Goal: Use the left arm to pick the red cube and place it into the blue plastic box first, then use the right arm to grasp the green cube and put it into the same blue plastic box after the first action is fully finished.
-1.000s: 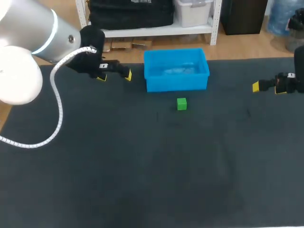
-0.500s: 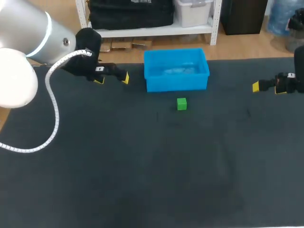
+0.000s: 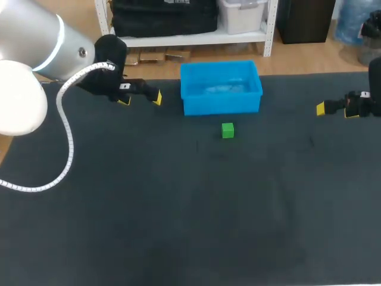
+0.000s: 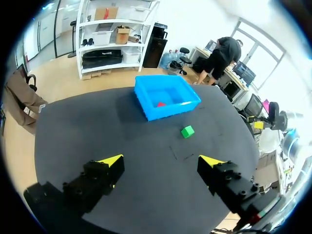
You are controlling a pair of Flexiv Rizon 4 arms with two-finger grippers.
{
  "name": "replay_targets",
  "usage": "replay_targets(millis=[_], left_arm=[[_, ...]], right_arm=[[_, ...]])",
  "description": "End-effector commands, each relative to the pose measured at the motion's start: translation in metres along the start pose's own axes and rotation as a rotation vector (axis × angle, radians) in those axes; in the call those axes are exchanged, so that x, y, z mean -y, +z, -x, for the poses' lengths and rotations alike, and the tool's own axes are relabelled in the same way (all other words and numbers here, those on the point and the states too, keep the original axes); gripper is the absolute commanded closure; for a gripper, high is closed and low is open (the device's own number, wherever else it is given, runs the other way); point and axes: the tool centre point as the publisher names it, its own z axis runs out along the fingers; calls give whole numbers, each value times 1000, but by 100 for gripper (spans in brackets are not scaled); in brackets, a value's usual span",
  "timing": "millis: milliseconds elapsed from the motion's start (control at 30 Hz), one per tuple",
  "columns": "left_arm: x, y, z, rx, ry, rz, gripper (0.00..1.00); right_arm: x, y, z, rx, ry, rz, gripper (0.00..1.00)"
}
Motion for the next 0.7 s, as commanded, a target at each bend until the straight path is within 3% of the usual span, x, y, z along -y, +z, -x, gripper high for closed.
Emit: replay_targets(millis=[33, 400, 700], left_arm=[[-1, -1, -1, 3, 1, -5, 0], [-1, -1, -1, 3, 1, -5, 0], [-1, -1, -1, 3, 1, -5, 0]], right_arm=[[1, 0, 0, -1, -1, 1, 0], [-16, 3, 2, -22, -18, -7, 0], [-34, 13, 9, -93, 1, -55, 0]])
